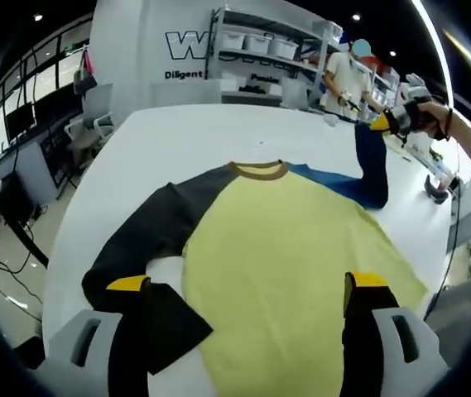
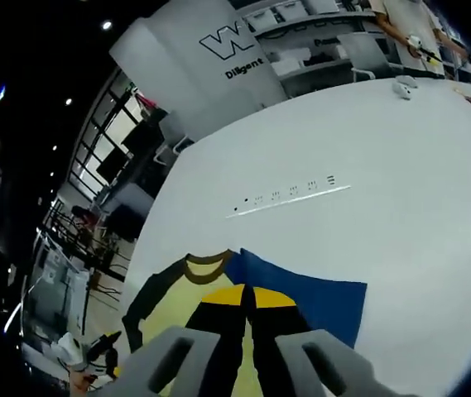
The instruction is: Fold the garment on the visible template until the final outline fits inside the template.
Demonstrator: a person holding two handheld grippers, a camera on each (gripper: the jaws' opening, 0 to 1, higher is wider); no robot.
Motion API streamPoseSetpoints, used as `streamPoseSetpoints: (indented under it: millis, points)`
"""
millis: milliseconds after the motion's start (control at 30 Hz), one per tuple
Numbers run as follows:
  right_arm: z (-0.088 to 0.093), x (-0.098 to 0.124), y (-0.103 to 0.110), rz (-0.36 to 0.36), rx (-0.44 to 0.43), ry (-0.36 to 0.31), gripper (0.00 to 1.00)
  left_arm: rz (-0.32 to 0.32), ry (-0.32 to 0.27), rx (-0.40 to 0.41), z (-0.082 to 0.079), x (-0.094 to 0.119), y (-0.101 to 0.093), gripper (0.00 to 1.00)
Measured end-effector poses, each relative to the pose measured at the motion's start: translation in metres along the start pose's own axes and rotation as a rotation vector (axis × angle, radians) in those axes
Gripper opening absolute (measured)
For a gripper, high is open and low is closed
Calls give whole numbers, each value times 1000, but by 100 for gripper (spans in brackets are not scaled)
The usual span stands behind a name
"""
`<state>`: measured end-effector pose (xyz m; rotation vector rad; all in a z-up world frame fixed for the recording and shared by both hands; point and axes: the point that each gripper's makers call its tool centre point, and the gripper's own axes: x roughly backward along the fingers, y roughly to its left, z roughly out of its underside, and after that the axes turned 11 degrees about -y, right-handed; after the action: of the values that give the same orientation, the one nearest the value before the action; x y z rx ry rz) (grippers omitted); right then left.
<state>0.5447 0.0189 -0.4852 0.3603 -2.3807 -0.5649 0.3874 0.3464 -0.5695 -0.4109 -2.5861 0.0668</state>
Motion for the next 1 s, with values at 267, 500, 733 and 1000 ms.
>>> streamPoseSetpoints:
  millis: [267, 500, 733, 1000]
  points:
    - [7, -13, 39, -64, 31, 21, 0, 53, -14, 24, -1, 6, -11, 99]
    - [13, -25, 73, -119, 46, 36, 0, 65, -58, -51, -11, 9, -18, 99]
    - [20, -35, 112, -182, 62, 50, 0, 76, -76, -40, -14, 10, -20, 99]
    - [34, -44, 151, -231, 103, 63, 0, 75, -45, -48, -5, 16, -21, 99]
